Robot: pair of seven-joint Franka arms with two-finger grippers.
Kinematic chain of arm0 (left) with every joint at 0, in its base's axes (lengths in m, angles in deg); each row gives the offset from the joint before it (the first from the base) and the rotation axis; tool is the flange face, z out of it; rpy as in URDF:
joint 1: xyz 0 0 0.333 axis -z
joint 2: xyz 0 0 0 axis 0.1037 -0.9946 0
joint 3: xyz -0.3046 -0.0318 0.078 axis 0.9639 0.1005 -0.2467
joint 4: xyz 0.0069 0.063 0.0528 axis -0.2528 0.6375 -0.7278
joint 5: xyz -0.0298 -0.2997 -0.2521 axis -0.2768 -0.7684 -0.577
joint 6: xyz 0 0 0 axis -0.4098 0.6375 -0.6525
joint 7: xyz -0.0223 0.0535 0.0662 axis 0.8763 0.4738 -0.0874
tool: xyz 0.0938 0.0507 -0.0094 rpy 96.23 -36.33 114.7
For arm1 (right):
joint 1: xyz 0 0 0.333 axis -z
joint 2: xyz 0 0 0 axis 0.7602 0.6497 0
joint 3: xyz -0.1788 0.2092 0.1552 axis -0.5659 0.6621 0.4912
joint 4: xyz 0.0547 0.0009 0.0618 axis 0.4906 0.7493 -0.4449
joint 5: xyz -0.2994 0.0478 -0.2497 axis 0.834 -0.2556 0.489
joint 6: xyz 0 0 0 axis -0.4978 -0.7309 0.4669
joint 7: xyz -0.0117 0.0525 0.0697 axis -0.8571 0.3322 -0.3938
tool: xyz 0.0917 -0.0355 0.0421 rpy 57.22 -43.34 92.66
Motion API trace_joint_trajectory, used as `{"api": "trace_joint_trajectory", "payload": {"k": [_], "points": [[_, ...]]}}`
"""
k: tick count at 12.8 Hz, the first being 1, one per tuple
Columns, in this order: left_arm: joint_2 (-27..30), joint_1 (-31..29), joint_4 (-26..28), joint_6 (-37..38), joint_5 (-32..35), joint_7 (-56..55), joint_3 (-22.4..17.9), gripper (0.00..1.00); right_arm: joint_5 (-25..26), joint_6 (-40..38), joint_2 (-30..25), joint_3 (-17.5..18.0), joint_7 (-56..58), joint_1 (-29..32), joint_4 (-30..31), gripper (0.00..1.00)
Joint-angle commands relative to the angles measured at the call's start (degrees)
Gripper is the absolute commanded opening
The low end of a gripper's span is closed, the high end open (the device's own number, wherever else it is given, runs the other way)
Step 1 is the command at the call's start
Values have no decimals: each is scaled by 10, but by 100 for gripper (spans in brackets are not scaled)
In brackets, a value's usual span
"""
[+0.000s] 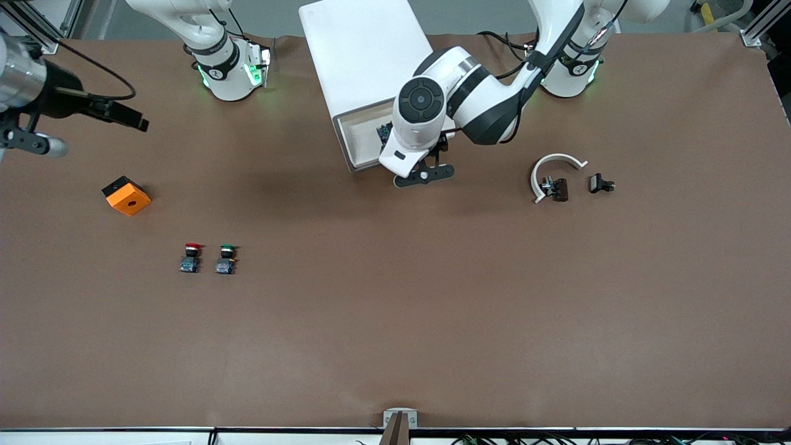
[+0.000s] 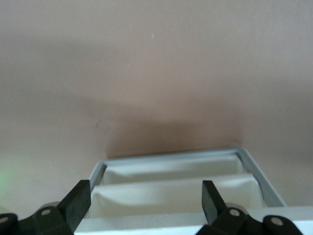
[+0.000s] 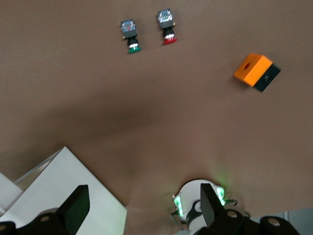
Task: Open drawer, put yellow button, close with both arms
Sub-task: 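Push the drawer closed with the left gripper while the right gripper withdraws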
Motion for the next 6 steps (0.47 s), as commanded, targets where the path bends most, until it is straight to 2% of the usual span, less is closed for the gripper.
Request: {"api": "trace_joint_trajectory", "payload": {"k": [1, 4, 6], "points": [[12, -2, 7, 25, -17, -29, 28, 100, 11, 51, -44, 13, 63, 28, 57, 100], [12, -2, 7, 36, -47, -47, 50, 100, 11, 99, -99, 19, 62, 24, 120, 100], [12, -2, 7, 42, -54, -54, 65, 100, 11, 96, -101, 22, 52, 18, 109, 100]]}}
